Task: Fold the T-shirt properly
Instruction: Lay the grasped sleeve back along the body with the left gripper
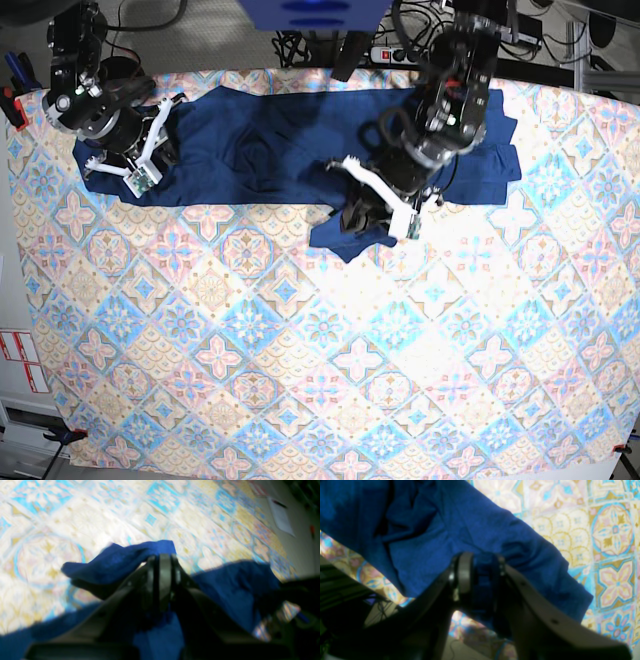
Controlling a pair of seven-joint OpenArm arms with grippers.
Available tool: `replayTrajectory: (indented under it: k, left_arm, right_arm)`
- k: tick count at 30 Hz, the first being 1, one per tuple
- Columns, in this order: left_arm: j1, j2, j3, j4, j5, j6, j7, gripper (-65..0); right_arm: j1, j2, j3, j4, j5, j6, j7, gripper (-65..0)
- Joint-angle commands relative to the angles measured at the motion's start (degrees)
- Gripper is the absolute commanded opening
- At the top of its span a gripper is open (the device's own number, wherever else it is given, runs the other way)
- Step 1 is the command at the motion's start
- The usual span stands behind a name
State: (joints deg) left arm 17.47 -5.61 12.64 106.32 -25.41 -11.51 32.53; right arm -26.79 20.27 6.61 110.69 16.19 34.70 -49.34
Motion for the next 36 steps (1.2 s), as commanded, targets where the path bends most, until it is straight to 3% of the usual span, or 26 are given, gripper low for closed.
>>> replayTrajectory:
  k: [1,6,19,28,36]
  left_arm:
    - [0.7,-0.6,0.0,2.6,-0.5,-0.3,-1.5,-65.0]
    - [6.8,-2.3,-2.7,7.9,0.0,-0.2,-1.5,-65.0]
    - [18.3,-2.1,-16.3,13.1,-0.2,-0.2,-1.7,-65.0]
    - [24.7,-1.9,-19.1,12.8,-0.1,-0.1,-8.6,-65.0]
    - [27.2,6.4,-28.9,12.8,0.0,-0.2,-8.8,-65.0]
  right_arm:
    - [0.2,0.9,0.3,1.0,0.6,0.1,0.9,-52.4]
    - [0.1,0.9,0.1,1.0,0.6,0.1,0.9,-52.4]
    - [0.2,0.9,0.1,0.9,0.6,0.1,0.7,-52.4]
    - [0.3,0.9,0.1,0.8,0.6,0.1,0.7,-52.4]
    - [0.3,0.9,0.0,0.8,0.6,0.1,0.6,-52.3]
